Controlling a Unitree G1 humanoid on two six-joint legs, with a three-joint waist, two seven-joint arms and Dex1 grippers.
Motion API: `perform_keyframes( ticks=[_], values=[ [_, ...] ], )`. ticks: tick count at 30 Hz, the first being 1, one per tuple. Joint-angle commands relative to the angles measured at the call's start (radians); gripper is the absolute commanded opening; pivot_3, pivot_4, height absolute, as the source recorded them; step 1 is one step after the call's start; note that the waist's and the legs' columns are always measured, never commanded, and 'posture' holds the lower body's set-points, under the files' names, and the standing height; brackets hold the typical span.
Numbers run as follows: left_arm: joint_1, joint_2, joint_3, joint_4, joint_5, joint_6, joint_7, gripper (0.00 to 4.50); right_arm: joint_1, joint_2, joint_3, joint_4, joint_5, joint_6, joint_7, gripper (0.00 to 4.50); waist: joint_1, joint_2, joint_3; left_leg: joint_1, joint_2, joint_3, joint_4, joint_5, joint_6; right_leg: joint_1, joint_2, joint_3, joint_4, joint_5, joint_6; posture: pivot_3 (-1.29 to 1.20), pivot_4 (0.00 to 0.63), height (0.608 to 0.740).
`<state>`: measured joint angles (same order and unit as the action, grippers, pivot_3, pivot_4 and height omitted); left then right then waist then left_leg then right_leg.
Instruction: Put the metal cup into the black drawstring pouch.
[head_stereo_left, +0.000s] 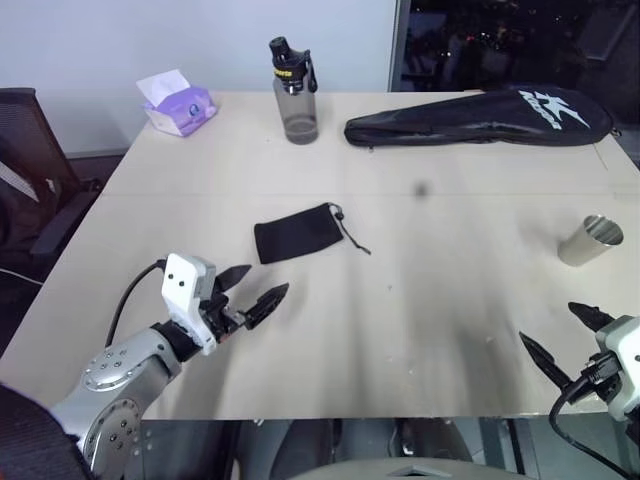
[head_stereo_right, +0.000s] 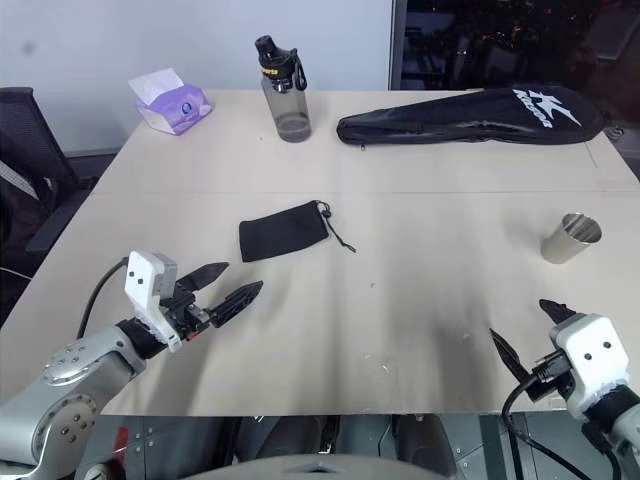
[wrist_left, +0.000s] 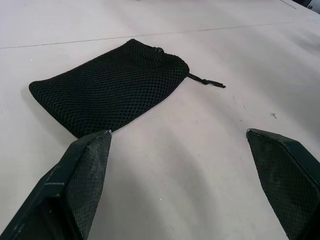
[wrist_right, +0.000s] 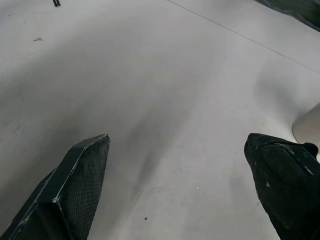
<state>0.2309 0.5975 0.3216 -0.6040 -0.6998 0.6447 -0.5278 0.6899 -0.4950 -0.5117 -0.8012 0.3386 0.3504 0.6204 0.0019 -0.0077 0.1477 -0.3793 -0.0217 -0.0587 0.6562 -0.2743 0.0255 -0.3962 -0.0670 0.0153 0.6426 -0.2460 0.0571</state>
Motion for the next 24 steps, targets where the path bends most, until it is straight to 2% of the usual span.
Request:
perform_keyframes(
  ticks=[1, 4, 6, 10, 13, 18, 20, 24],
  values=[
    [-0.057, 0.011, -0.005, -0.049, -0.005, 0.046, 0.057, 4.47, 0.006, 0.003, -0.029, 0.001, 0.033, -0.039, 0.026, 4.50, 0.003, 0.000, 0.000, 0.000, 0.000, 0.000, 0.000, 0.000, 0.000, 0.000, 0.000, 0.000, 0.000, 0.000, 0.000, 0.00, 0.150, 0.740],
    [-0.240, -0.011, -0.110, -0.077, 0.074, 0.231, 0.291, 4.47, -0.019, -0.007, 0.004, -0.001, 0.068, -0.077, 0.075, 4.50, 0.020, -0.001, 0.001, 0.000, 0.000, -0.002, 0.002, 0.000, 0.000, 0.001, 0.000, -0.001, 0.000, 0.000, 0.000, 0.00, 0.150, 0.740],
    [-0.366, -0.065, -0.136, -0.074, 0.064, 0.372, 0.413, 4.47, -0.052, -0.038, 0.023, -0.027, 0.105, -0.044, 0.090, 4.50, 0.018, -0.001, 0.001, 0.000, -0.001, -0.003, 0.004, 0.000, 0.000, 0.004, 0.001, -0.004, 0.000, 0.001, 0.002, 0.00, 0.150, 0.740],
    [-0.685, -0.219, -0.198, 0.041, 0.114, 0.718, 0.603, 4.47, -0.147, -0.113, 0.030, -0.073, 0.177, 0.040, 0.074, 4.50, 0.012, -0.006, 0.004, -0.001, -0.002, -0.003, 0.008, 0.000, 0.000, 0.004, 0.002, -0.005, 0.001, 0.003, 0.005, 0.00, 0.150, 0.740],
    [-0.825, -0.347, -0.214, 0.152, 0.182, 0.835, 0.679, 4.47, -0.207, -0.143, 0.023, -0.097, 0.212, 0.085, 0.043, 4.50, 0.010, -0.008, 0.005, -0.002, -0.005, -0.005, 0.011, 0.000, 0.000, 0.004, 0.003, -0.006, 0.003, 0.004, 0.006, 0.00, 0.150, 0.740],
    [-0.964, -0.457, -0.241, 0.363, 0.293, 0.837, 0.722, 4.47, -0.297, -0.184, -0.001, -0.152, 0.312, 0.171, -0.020, 4.50, 0.011, -0.009, 0.006, -0.004, -0.007, -0.007, 0.010, 0.002, -0.003, 0.001, 0.004, -0.005, 0.003, 0.004, 0.006, 0.00, 0.150, 0.740],
    [-0.993, -0.449, -0.296, 0.424, 0.353, 0.796, 0.732, 4.47, -0.332, -0.198, -0.010, -0.167, 0.350, 0.197, -0.047, 4.50, 0.011, -0.009, 0.006, -0.005, -0.007, -0.007, 0.010, 0.002, -0.004, 0.000, 0.003, -0.005, 0.003, 0.004, 0.006, 0.00, 0.150, 0.740],
    [-1.037, -0.498, -0.314, 0.522, 0.415, 0.741, 0.735, 4.47, -0.401, -0.244, -0.025, -0.192, 0.425, 0.241, -0.091, 4.50, 0.013, -0.010, 0.007, -0.005, -0.008, -0.007, 0.009, 0.002, -0.004, 0.000, 0.002, -0.003, 0.003, 0.004, 0.006, 0.00, 0.150, 0.740]
  ],
)
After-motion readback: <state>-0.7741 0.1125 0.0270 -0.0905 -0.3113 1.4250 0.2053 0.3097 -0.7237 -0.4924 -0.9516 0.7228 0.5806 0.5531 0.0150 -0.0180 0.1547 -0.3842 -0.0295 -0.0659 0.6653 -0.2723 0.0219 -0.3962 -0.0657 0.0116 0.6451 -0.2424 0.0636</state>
